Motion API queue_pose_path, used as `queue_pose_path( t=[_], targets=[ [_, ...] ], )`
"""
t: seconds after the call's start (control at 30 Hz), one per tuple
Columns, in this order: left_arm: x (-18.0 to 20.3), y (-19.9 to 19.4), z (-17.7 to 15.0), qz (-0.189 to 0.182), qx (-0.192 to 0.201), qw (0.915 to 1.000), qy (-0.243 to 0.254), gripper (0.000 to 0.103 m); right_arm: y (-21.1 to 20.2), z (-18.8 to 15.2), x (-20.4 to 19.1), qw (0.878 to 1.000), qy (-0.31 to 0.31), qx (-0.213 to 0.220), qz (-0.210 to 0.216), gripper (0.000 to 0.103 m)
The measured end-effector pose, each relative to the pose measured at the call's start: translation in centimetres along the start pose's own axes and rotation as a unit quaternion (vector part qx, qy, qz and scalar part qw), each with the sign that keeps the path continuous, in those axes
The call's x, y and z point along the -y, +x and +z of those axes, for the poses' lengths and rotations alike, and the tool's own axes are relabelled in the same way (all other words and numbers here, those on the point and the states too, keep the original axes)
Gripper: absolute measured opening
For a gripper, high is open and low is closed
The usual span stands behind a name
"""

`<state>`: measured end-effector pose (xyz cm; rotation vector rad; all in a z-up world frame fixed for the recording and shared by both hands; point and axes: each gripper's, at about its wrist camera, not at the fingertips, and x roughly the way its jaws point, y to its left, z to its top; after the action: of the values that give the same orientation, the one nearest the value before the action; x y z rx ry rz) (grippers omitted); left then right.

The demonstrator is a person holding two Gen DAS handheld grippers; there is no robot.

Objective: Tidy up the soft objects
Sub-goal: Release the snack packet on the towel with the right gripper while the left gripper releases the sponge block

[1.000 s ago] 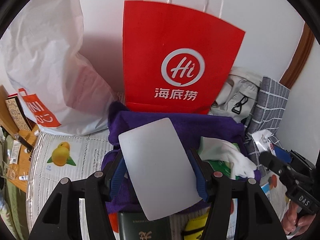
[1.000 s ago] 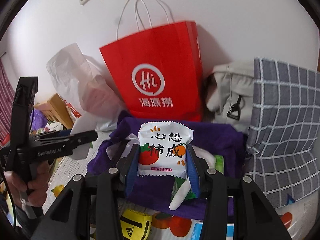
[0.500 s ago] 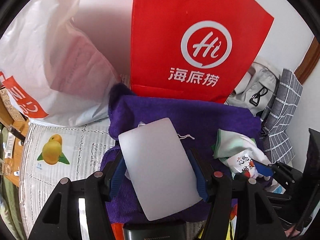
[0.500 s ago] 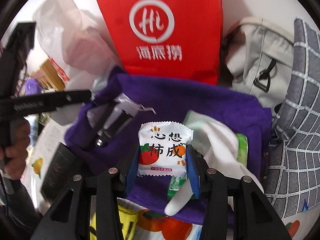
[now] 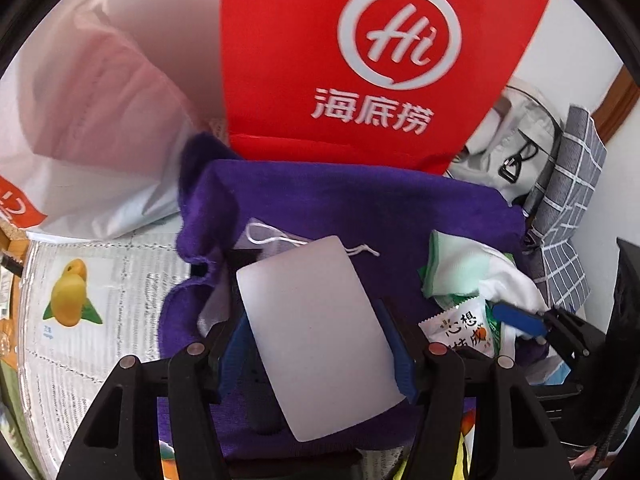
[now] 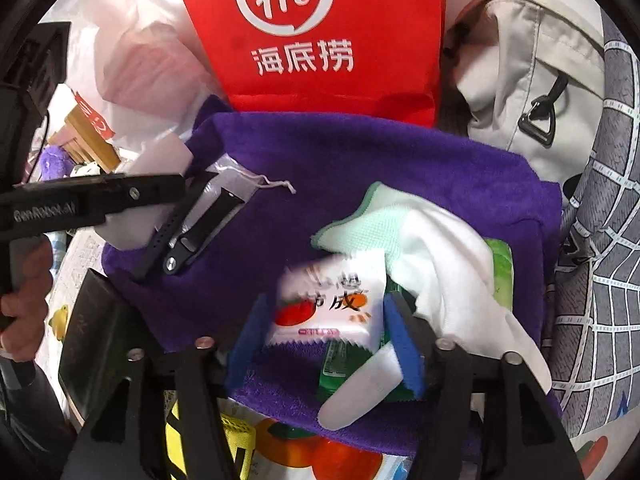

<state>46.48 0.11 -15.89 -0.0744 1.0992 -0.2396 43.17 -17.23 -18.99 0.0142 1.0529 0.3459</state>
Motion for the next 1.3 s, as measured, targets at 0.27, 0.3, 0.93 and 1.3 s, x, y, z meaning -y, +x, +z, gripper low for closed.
queue_pose_path(
  t=[0.27,0.3,0.93,1.3],
  targets=[
    [1.2,0.9,-0.2,-0.019,-0.013,0.9997,0.009,0.061,-3.0,0.3,0.5,0.999,0.014,0.038,0.009,0.068],
    [1.4,1.0,-0.3,-0.02,-0.013,0.9997,0.011,0.061,-3.4,0.3,0.5,0.999,0.014,0.043,0.007,0.068],
    [3.3,2.9,-0.8,-0.039,-0.048,0.9977,0.028,0.067,-7.0,0.6,2.6,0.995,0.052,0.084,-0.027,0.075],
    [1.6,0.8,-0.5,-0.051,-0.035,0.9981,-0.005,0.082,-6.5,0.2,2.4,0.996,0.06,0.062,-0.023,0.075]
  ],
)
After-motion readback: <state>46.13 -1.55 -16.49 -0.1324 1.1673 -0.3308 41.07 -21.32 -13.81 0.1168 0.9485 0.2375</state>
